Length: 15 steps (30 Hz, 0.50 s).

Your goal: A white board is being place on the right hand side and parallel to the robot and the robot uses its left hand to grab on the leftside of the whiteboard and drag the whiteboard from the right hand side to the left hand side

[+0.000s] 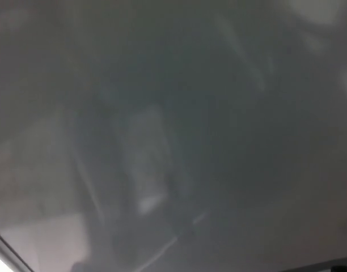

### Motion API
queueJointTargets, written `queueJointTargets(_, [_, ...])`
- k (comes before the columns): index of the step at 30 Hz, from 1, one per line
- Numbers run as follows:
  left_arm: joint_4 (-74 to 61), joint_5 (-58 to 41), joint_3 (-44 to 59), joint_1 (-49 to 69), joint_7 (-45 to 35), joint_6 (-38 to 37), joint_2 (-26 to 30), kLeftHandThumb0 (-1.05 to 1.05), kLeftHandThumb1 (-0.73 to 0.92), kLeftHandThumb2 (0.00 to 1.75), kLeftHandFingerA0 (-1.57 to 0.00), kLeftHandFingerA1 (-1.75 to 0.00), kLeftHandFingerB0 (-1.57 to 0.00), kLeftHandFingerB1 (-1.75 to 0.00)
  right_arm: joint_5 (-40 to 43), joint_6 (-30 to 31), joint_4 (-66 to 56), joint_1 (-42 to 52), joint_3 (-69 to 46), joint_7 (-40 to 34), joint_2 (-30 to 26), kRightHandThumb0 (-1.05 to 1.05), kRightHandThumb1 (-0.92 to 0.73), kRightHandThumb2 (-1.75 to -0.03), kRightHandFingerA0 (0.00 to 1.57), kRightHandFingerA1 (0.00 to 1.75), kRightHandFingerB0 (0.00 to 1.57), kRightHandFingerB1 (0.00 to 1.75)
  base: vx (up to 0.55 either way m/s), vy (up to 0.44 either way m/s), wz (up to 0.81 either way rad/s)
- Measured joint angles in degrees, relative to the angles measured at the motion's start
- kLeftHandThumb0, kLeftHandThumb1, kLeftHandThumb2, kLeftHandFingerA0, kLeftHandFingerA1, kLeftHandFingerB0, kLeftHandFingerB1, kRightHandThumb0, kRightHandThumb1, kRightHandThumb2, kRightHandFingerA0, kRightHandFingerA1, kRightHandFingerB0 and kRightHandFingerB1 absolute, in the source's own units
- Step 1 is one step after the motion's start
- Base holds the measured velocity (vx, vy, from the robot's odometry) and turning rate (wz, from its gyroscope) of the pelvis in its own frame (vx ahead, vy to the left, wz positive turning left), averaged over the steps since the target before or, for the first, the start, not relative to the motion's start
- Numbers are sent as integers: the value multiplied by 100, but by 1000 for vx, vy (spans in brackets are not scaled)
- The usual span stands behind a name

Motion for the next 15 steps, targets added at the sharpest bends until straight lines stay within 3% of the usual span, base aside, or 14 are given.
queueJointTargets(2, [-83, -40, 84, 157, -32, 8, 54, 0, 85, 54, -50, -145, -74, -70, 7, 1, 12, -19, -11, 7, 0, -56, -69, -87, 72, 102, 30, 75, 0, 0, 0])
queueJointTargets(3, [-134, -70, 120, 242, -50, 21, 87, 0, 85, 54, -50, -145, -74, -70, 10, 1, 23, -29, -18, 10, 0, -56, -69, -87, 72, 102, 30, 75, 0, 0, 0])
queueJointTargets(4, [-175, -90, 140, 308, -72, 48, 119, 0, 81, 62, -45, -155, -73, -71, 9, 1, 40, -38, -18, 9, 0, -56, -70, -88, 74, 103, 29, 74, 0, 0, 0])
queueJointTargets(6, [-214, -116, 184, 395, -132, 102, 166, 4, 83, 63, -46, -148, -73, -72, 0, -11, 54, -42, -6, -1, 0, -55, -70, -86, 72, 104, 29, 75, 0, 0, 0])
queueJointTargets(7, [-229, -127, 206, 436, -162, 132, 193, 3, 83, 63, -38, -167, -72, -71, -4, -19, 64, -43, -2, -3, 0, -55, -59, -113, 75, 94, 35, 71, 0, 0, 0])
queueJointTargets(8, [-272, -136, 218, 479, -186, 163, 225, 4, 84, 63, -41, -164, -72, -73, -5, -27, 77, -43, 1, -3, 0, -57, -69, -88, 72, 103, 30, 76, 0, 0, 0])
queueJointTargets(9, [-338, -140, 221, 518, -203, 197, 259, 4, 84, 63, -41, -164, -72, -73, -7, -34, 92, -43, 1, -3, 0, -57, -69, -88, 72, 103, 30, 76, 0, 0, 0])
queueJointTargets(10, [-430, -149, 225, 568, -225, 253, 301, 5, 89, 55, -52, -146, -72, -72, -10, -47, 103, -43, 4, -5, 0, -57, -71, -88, 72, 103, 29, 75, 0, 0, 0])
queueJointTargets(12, [-545, -161, 222, 628, -249, 340, 362, 7, 92, 55, -55, -145, -72, -73, -19, -71, 115, -48, 16, -7, 0, -56, -70, -85, 73, 102, 33, 76, 0, 0, 0])
queueJointTargets(13, [-561, -168, 214, 630, -278, 375, 382, 5, 88, 61, -58, -137, -70, -71, -20, -74, 122, -51, 17, -7, 1, -57, -71, -86, 73, 101, 31, 75, 0, 0, 0])
queueJointTargets(14, [-578, -180, 203, 632, -315, 416, 402, 6, 86, 66, -60, -112, -70, -71, -27, -84, 129, -52, 25, -13, 0, -59, -71, -86, 75, 101, 31, 74, 0, 0, 0])
queueJointTargets(15, [-592, -186, 192, 636, -337, 438, 417, 6, 86, 66, -60, -112, -70, -71, -36, -95, 132, -53, 34, -19, 0, -59, -71, -86, 75, 101, 31, 74, 0, 0, 0])
